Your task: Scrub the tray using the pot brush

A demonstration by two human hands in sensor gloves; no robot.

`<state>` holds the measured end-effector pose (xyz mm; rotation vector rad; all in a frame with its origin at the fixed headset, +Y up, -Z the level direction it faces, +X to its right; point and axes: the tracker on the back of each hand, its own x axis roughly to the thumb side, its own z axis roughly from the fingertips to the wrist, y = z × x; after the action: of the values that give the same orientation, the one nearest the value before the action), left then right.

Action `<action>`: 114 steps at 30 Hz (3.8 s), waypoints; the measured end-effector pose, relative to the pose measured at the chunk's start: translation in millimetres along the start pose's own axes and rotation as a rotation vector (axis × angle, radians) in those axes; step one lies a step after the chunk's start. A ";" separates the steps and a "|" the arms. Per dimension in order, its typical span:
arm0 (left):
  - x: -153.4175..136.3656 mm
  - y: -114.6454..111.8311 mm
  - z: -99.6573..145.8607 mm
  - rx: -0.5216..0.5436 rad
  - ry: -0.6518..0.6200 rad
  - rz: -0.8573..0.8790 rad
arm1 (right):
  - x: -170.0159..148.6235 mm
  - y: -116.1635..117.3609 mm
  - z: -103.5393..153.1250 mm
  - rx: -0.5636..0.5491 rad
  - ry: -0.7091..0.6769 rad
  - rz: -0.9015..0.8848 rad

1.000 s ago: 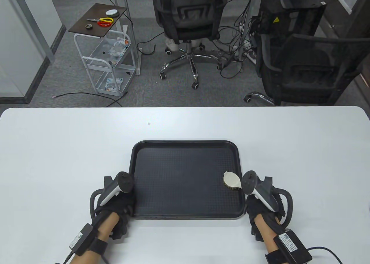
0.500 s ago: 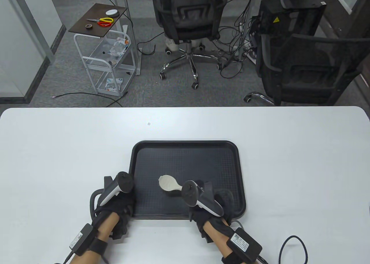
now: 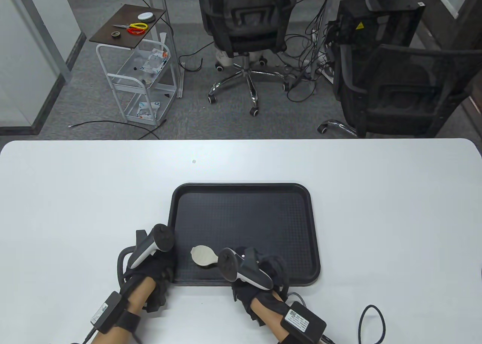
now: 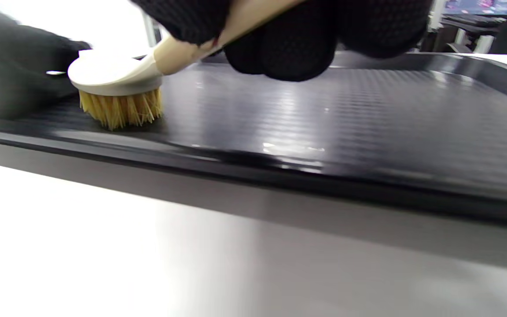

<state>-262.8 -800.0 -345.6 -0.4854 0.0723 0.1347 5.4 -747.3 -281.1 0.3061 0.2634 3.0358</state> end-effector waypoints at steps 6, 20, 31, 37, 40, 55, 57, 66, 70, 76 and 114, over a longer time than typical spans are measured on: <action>0.0 0.0 0.0 0.000 0.001 0.001 | -86.2 -5.8 20.7 0.029 0.175 -0.059; 0.7 -0.1 0.2 0.001 0.005 -0.004 | -163.3 -37.7 55.2 0.007 0.371 0.052; 0.9 -0.1 0.2 0.002 0.003 -0.005 | -36.7 -46.2 29.3 -0.110 0.027 -0.008; 0.8 -0.1 0.4 0.002 0.002 -0.003 | 24.9 -18.4 5.0 -0.033 -0.089 -0.034; 0.9 -0.1 0.5 0.000 -0.001 0.000 | 40.4 -6.9 0.0 -0.020 -0.116 -0.046; 1.6 -0.3 0.7 0.003 0.003 -0.009 | -55.2 -4.9 27.2 0.048 0.020 -0.038; 1.6 -0.3 0.6 0.002 0.003 -0.009 | -86.6 -8.3 35.8 0.064 0.087 -0.040; 0.7 -0.1 0.3 -0.002 0.000 0.000 | -197.5 -21.5 70.7 0.106 0.344 -0.060; 0.7 0.0 0.3 0.000 0.000 -0.001 | -199.9 -25.9 69.5 0.103 0.333 -0.085; 0.7 0.4 0.1 0.008 -0.001 0.002 | -174.4 -45.6 67.6 -0.037 0.232 -0.148; 22.3 32.3 -70.7 0.079 0.236 -0.017 | -163.6 -34.5 91.9 -0.468 -0.058 -0.446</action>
<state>-248.1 -802.4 -425.1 -0.4208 0.3030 0.0571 186.1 -714.1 -229.8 0.2542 -0.3363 2.5397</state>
